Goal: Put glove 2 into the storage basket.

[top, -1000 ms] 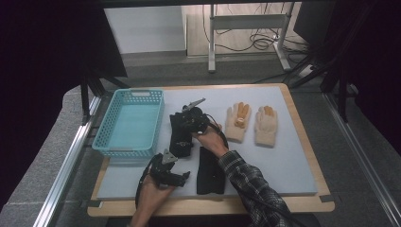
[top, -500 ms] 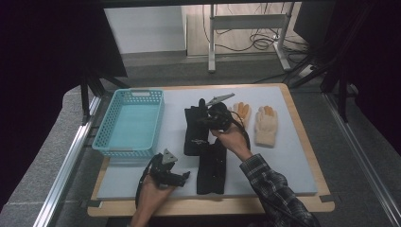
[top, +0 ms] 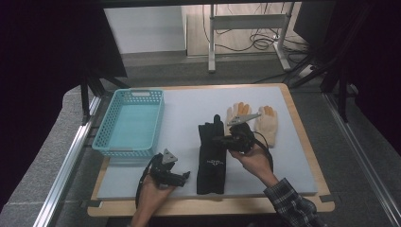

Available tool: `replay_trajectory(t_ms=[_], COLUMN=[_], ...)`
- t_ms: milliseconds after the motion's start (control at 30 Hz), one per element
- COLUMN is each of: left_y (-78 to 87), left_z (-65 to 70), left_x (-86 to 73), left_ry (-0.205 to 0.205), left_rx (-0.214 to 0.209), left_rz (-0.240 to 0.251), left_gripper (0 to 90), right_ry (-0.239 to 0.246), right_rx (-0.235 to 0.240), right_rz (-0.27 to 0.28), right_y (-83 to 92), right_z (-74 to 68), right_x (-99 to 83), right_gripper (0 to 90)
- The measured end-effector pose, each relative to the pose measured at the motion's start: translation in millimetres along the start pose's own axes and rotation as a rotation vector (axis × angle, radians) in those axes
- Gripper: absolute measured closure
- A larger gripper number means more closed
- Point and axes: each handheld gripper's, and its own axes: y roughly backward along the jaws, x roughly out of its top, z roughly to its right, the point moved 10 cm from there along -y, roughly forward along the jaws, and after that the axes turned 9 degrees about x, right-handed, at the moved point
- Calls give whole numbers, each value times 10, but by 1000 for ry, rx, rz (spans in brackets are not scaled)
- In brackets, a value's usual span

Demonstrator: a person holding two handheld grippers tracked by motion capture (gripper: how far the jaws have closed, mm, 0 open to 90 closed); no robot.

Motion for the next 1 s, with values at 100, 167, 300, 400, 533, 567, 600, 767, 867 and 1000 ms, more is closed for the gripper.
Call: replay_trajectory(t_ms=[100, 167, 300, 400, 533, 567, 600, 767, 867, 1000], left_y=[-1, -3, 0, -2, 3, 3, 3, 6, 29, 66], left_z=[0, 2, 0, 0, -4, -2, -2, -7, -16, -42], left_x=[0, 2, 0, 1, -5, -6, -6, -4, 7, -53], left_ry=[-1, 3, 0, 0, -7, -6, -5, -4, 1, 9], left_rx=[0, 0, 0, 0, 0, 0, 0, -2, 10, 8], left_rz=[1, 3, 1, 3, -4, -4, -4, -2, 18, -2], left_gripper=[47, 47, 47, 47, 47, 47, 47, 48, 51, 57], right_ry=[-17, -31, -58, -81, -69, -61, -59, -25, 5, -3], right_rx=[13, 19, 2, -26, -73, -78, -82, -108, -133, -126], right_rz=[3, 3, 2, -11, -30, -41, -48, -26, -47, -45], right_y=[37, 23, -70, -165, -273, -298, -316, -216, -80, 36], right_z=[-124, -177, -156, -74, 11, 19, 21, 70, 148, 212], right_x=[-118, -203, -379, -497, -629, -666, -694, -660, -680, -773], right_gripper=[866, 866, 865, 863, 818, 778, 741, 580, 526, 512])
